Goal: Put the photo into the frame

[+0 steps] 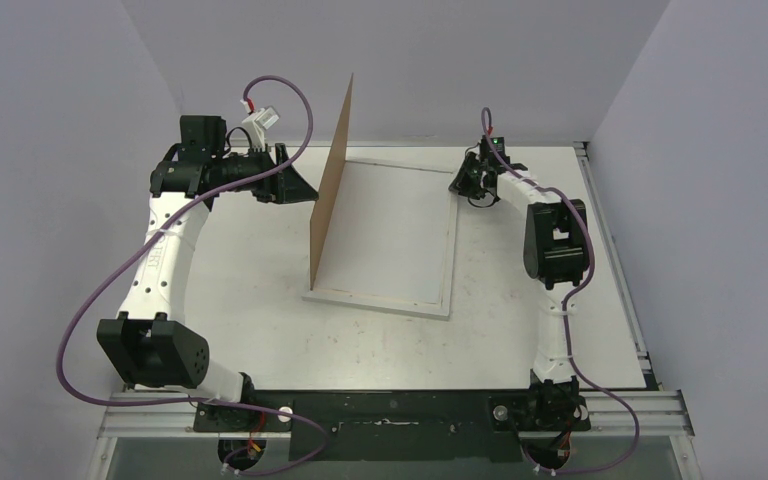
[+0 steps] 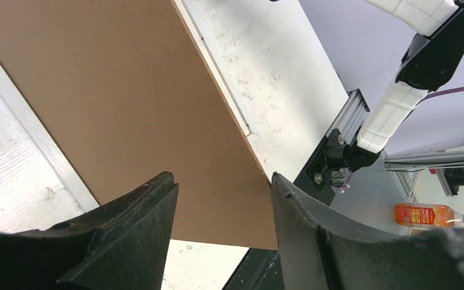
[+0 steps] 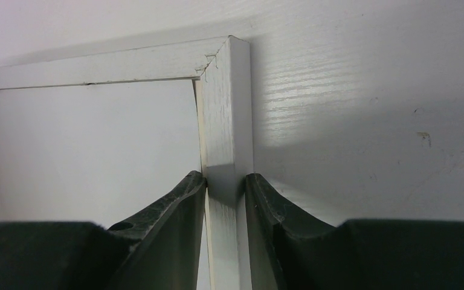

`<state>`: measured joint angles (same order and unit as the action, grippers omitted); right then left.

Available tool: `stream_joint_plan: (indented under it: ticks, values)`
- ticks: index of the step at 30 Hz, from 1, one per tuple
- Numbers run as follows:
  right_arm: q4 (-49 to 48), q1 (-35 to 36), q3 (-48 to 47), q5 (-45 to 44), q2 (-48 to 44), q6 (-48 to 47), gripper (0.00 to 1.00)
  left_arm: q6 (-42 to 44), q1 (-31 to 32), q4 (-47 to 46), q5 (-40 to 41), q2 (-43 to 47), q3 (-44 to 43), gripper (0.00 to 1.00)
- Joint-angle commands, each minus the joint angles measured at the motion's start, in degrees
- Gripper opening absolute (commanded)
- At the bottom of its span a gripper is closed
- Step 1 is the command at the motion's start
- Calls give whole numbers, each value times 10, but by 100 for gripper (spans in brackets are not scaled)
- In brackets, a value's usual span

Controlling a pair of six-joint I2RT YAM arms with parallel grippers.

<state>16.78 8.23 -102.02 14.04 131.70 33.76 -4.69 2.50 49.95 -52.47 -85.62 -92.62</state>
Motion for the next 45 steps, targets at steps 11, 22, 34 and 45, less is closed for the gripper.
stream_joint_plan:
  ticks: [11, 22, 34, 45]
  values:
    - [-18, -11, -10, 12, -7, 4, 5, 28, -7, 9, 30, -2, 2, 55]
    - [-7, -8, 14, -65, -64, 3, 85, 30, -7, 10, 32, -5, 3, 55]
    - [-78, 42, 114, -25, -264, 92, 92, 23, -7, 0, 32, -5, 11, 55]
    - [-271, 158, 179, 102, -276, 295, 90, -19, 7, -40, 16, -10, 25, 56]
